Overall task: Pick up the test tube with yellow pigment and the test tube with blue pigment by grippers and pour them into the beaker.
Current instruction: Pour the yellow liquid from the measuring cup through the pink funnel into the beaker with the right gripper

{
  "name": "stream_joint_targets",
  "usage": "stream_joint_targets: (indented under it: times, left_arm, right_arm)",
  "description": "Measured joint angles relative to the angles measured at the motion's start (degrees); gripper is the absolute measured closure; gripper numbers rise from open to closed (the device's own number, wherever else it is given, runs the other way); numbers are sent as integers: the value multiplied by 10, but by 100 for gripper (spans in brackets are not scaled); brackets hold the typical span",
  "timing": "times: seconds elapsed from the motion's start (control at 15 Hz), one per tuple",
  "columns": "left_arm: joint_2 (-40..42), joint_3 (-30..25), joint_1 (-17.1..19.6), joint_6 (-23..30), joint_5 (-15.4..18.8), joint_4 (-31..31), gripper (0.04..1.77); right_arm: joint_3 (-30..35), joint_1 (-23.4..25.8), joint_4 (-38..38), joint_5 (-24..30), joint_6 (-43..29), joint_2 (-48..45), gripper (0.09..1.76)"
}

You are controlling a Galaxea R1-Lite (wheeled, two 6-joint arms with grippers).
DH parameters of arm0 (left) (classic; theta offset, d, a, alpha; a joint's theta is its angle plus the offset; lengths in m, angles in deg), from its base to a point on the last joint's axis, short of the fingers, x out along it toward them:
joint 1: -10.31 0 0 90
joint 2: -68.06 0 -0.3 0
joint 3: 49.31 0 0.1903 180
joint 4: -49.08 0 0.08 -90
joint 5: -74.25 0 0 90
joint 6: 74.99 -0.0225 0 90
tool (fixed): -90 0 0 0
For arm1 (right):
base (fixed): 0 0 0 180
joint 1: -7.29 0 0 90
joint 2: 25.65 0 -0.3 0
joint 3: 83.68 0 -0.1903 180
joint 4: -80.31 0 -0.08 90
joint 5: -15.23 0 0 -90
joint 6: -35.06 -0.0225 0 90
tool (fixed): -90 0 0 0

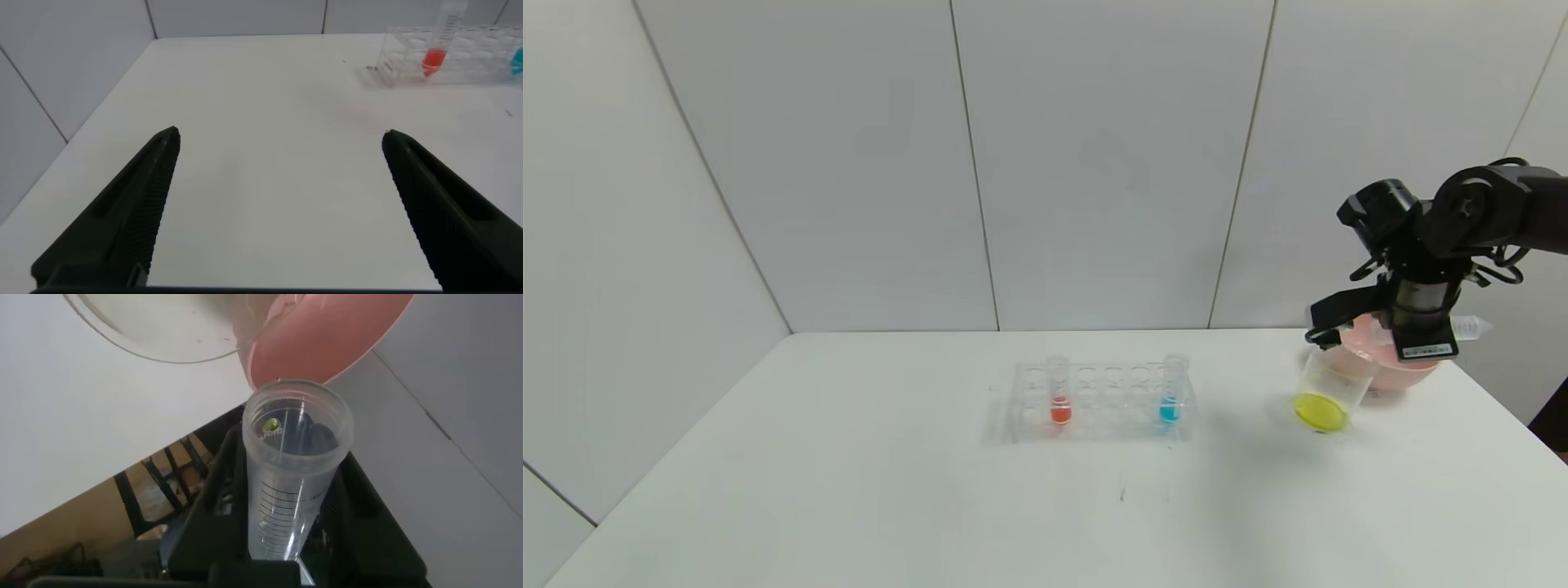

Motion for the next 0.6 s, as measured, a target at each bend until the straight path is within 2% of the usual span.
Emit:
stream_joint_targets:
  times: [0.4,0.47,0.6]
  left_arm:
    - [0,0,0,0,0,0,5]
    - [0,0,0,0,0,0,5]
    - [0,0,0,0,0,0,5]
  right_arm:
    - [0,-9,-3,-3,6,-5,128]
    - [0,-6,-5,15,5,-9,128]
    - [0,4,0,108,1,-18,128]
